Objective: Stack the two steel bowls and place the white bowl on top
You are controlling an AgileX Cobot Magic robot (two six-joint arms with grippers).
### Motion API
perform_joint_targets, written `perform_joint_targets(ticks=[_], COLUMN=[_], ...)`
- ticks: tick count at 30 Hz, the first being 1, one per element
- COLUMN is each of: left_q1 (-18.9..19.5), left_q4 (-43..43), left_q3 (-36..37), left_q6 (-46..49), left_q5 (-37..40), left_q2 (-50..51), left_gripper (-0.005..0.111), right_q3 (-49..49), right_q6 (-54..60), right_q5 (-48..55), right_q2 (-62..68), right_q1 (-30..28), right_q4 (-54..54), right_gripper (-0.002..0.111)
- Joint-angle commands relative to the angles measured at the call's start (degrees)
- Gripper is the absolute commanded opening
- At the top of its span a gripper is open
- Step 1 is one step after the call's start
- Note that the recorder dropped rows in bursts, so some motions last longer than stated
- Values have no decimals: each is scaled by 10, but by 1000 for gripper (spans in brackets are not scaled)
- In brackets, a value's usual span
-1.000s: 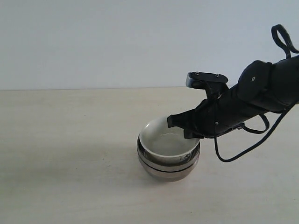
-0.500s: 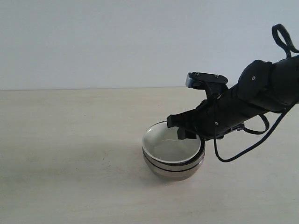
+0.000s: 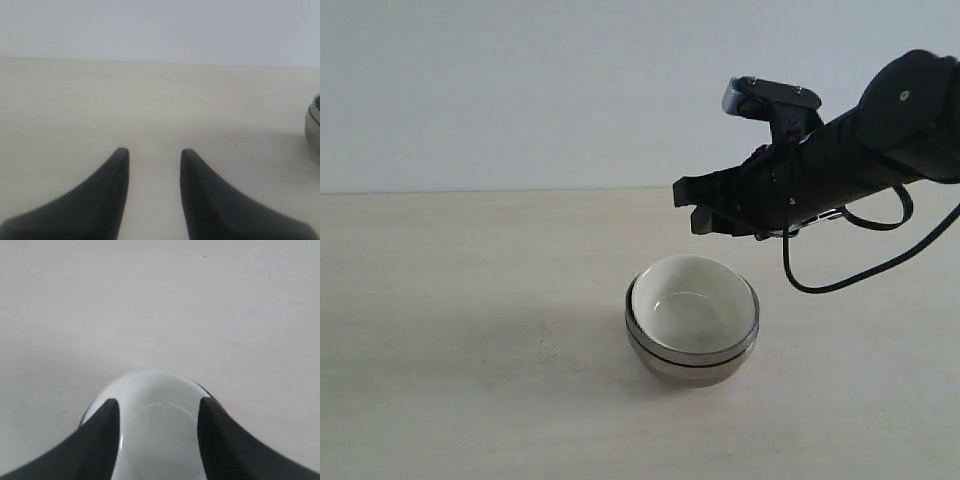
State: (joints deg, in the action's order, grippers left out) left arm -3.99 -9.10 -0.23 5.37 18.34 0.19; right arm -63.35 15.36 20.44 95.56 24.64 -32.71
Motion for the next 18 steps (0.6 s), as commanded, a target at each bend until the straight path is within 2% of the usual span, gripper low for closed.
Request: perform_joint_targets(ticks=[1, 10, 11, 14, 15, 18], left_q1=[2, 2, 2, 2, 2, 2], left_q4=[-1, -1, -1, -1, -1, -1], left_q3=[2, 2, 2, 2, 2, 2], left_q6=[2, 2, 2, 2, 2, 2], left_q5=[-3, -3, -3, -3, -3, -3], left_q2=[-2, -2, -2, -2, -2, -2], left_gripper=[32, 32, 32, 32, 32, 32], right_q3=[-4, -4, -4, -4, -4, -11], right_q6=[3, 22, 30, 51, 51, 47], right_q5=[18, 55, 54, -18, -55, -130], right_q2=[-18, -1, -1, 19, 34, 85], right_q1=[0, 12, 21, 78, 95, 127], right_q4=[3, 17, 17, 17, 17, 17], right_gripper=[43, 42, 39, 4, 0, 0])
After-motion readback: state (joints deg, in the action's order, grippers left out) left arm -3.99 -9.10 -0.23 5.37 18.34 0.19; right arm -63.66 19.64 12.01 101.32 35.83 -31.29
